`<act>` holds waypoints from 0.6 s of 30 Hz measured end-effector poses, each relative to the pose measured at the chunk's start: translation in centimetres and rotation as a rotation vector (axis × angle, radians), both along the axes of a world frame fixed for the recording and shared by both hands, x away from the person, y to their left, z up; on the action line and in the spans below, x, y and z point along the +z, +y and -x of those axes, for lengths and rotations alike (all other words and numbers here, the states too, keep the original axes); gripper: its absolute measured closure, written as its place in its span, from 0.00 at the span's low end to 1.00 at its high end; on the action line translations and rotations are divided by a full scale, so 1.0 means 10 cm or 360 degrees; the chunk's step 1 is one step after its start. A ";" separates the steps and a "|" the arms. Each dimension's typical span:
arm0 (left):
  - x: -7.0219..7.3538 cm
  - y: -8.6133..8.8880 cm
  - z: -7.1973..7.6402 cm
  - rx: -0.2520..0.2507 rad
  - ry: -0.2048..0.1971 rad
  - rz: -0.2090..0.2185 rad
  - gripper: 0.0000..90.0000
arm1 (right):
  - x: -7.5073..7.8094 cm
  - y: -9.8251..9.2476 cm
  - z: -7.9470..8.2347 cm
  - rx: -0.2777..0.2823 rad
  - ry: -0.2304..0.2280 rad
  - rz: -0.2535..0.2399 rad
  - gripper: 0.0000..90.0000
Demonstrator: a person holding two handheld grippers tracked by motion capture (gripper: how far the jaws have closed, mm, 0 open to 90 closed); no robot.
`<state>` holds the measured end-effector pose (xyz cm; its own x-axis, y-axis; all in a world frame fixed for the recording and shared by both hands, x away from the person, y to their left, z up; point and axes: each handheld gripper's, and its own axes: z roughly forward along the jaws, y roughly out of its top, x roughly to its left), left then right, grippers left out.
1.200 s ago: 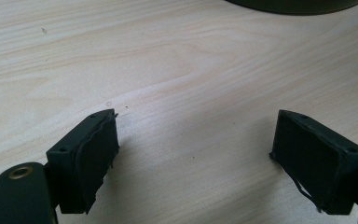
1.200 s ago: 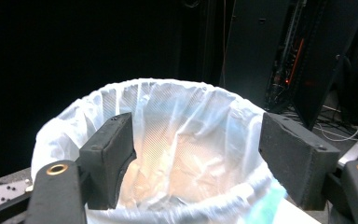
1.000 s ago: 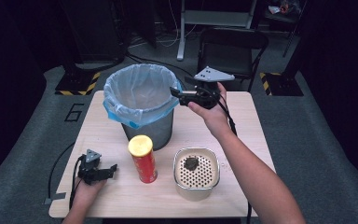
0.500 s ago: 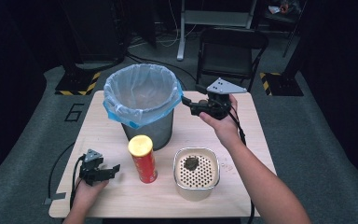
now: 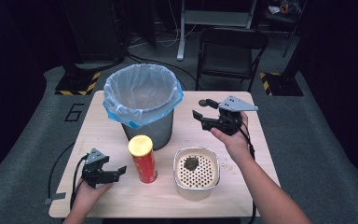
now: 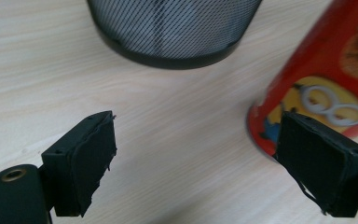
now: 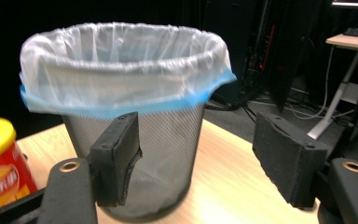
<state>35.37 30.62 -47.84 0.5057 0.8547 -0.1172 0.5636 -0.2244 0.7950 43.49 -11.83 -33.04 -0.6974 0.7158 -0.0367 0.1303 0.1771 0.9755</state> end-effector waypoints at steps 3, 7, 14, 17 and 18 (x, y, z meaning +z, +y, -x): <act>0.06 -0.05 0.04 -0.0039 -0.0006 0.0020 0.13 | -0.09 -0.08 0.05 -0.0018 0.0002 0.0006 0.35; 0.10 -0.13 0.09 -0.0086 -0.0019 0.0039 0.13 | -0.19 -0.18 0.09 -0.0046 0.0023 -0.0006 0.35; 0.17 -0.32 0.15 -0.0192 -0.0036 0.0060 0.13 | -0.28 -0.31 0.16 -0.0080 0.0064 0.0015 0.35; 0.18 -0.39 0.16 -0.0219 -0.0042 0.0069 0.13 | -0.32 -0.35 0.17 -0.0088 0.0078 0.0011 0.35; 0.18 -0.41 0.16 -0.0217 -0.0051 0.0069 0.13 | -0.33 -0.35 0.17 -0.0089 0.0072 0.0011 0.35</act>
